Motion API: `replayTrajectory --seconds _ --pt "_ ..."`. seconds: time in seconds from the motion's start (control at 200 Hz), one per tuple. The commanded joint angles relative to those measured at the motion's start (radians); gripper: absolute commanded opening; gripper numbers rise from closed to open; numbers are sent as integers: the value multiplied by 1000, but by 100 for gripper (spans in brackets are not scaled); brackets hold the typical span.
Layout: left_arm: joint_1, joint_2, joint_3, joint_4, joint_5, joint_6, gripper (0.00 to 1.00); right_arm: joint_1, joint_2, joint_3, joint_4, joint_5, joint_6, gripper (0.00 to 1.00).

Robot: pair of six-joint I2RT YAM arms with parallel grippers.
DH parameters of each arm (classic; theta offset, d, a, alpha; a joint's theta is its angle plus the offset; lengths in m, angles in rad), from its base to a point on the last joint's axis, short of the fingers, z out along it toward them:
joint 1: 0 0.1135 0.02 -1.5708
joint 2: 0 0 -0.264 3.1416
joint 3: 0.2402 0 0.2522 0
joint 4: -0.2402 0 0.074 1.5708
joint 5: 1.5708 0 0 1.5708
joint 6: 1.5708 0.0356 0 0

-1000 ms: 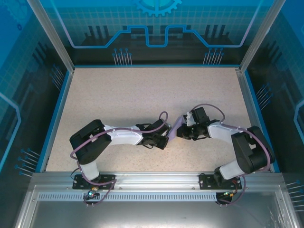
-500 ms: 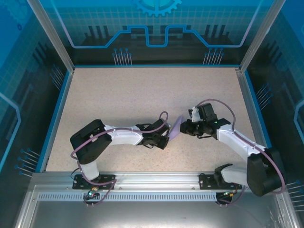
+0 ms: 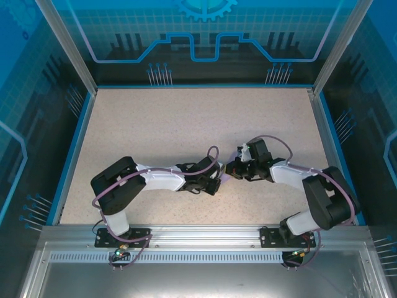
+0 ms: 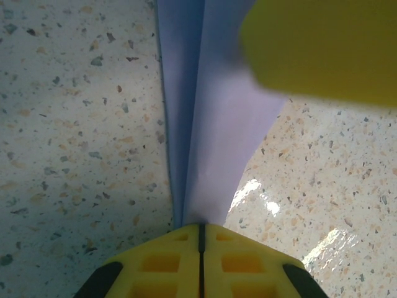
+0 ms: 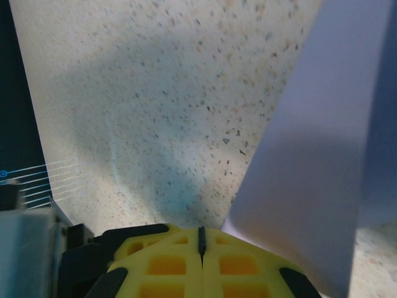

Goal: Fold a paper plane with a square sheet of paper (pick it up from the middle)
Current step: Fold the wing for the fifth time at the center of the table.

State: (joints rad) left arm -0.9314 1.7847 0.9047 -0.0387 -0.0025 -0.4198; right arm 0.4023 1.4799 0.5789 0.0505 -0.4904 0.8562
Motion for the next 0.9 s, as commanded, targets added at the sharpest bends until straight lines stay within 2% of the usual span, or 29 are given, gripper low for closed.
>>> replayTrajectory --seconds 0.0,0.2,0.305,0.495,0.895 --pt "6 35 -53 -62 4 -12 7 27 42 -29 161 -3 78 3" --pt "7 33 -55 -69 6 -10 7 37 111 -37 213 43 86 2" --pt "8 34 -61 -72 8 -11 6 49 122 -13 154 117 54 3" --pt "8 32 -67 -87 2 -4 6 46 154 -6 131 173 25 2" --pt "8 29 -87 -98 -3 -2 2 -15 164 38 51 205 -41 2"
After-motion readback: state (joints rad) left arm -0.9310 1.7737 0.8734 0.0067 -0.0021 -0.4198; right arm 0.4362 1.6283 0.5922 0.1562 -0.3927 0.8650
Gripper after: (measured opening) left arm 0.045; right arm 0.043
